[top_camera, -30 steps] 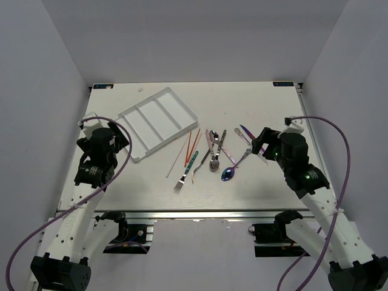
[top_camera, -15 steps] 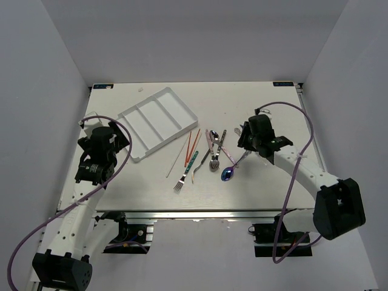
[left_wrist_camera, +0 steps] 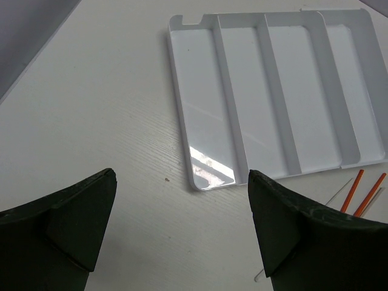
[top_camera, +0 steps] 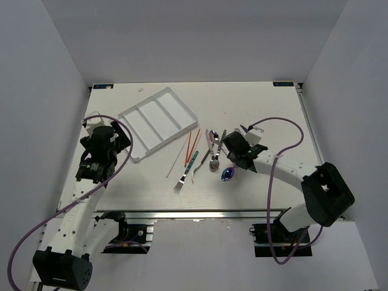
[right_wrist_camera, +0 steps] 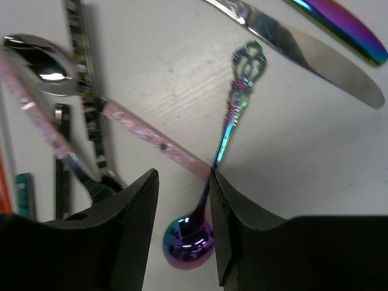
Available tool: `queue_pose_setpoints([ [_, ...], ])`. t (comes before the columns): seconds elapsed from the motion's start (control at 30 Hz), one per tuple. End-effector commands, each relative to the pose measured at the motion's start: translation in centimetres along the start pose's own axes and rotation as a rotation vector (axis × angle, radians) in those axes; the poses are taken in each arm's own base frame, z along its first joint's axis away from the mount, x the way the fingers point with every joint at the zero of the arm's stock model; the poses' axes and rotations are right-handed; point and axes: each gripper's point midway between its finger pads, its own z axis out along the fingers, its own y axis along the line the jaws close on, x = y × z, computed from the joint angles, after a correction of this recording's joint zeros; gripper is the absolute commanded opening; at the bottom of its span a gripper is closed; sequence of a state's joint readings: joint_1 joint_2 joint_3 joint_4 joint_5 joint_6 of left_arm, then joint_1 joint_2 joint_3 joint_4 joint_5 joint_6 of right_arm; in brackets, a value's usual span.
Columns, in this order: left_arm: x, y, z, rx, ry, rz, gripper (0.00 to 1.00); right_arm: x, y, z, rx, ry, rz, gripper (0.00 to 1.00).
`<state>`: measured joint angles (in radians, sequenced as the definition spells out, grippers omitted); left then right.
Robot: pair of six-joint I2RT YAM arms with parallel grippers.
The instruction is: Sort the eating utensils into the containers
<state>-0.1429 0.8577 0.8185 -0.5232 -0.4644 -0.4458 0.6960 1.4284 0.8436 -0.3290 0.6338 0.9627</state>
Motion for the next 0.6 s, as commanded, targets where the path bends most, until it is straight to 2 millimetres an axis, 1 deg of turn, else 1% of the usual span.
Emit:
queue_pose_setpoints([
  [0.0,-1.1,-0.8,-0.4,0.039,-0.018,-0.022,0.98,2.1,-2.7,1.1,0.141,0.016,0.103,0.44],
  [0.03,-1.2,-0.9,-0.4,0.042,-0.02,-0.023,0.98,2.7,-3.0,1.4,0.16,0.036,0.105,0.38],
  [0.07,-1.1,-0.9,-0.4,0.041,-0.018,-0.025,0.98,3.3,-2.8,1.6,0.157,0.059,0.129,0.36],
  [0.13,-1.1,-1.0,-0.4,0.047,-0.016,-0.024,0.98,4.2,-3.0,2.0,0.173,0.082,0.125,0.36],
  [0.33,-1.0,-1.0,-0.3,0.048,-0.012,-0.024,0.98,6.1,-2.5,2.9,0.172,0.154,0.116,0.34],
  [0.4,-1.0,-1.1,-0.3,0.052,-0.009,-0.022,0.98,6.4,-2.3,2.9,0.165,0.161,0.124,0.34],
  [0.5,-0.8,-1.2,-0.1,0.05,-0.002,-0.019,0.98,6.3,-2.5,2.9,0.177,0.152,0.14,0.31],
  [0.57,-0.8,-1.2,-0.1,0.051,0.001,-0.016,0.98,6.0,-2.4,2.4,0.168,0.139,0.154,0.31],
])
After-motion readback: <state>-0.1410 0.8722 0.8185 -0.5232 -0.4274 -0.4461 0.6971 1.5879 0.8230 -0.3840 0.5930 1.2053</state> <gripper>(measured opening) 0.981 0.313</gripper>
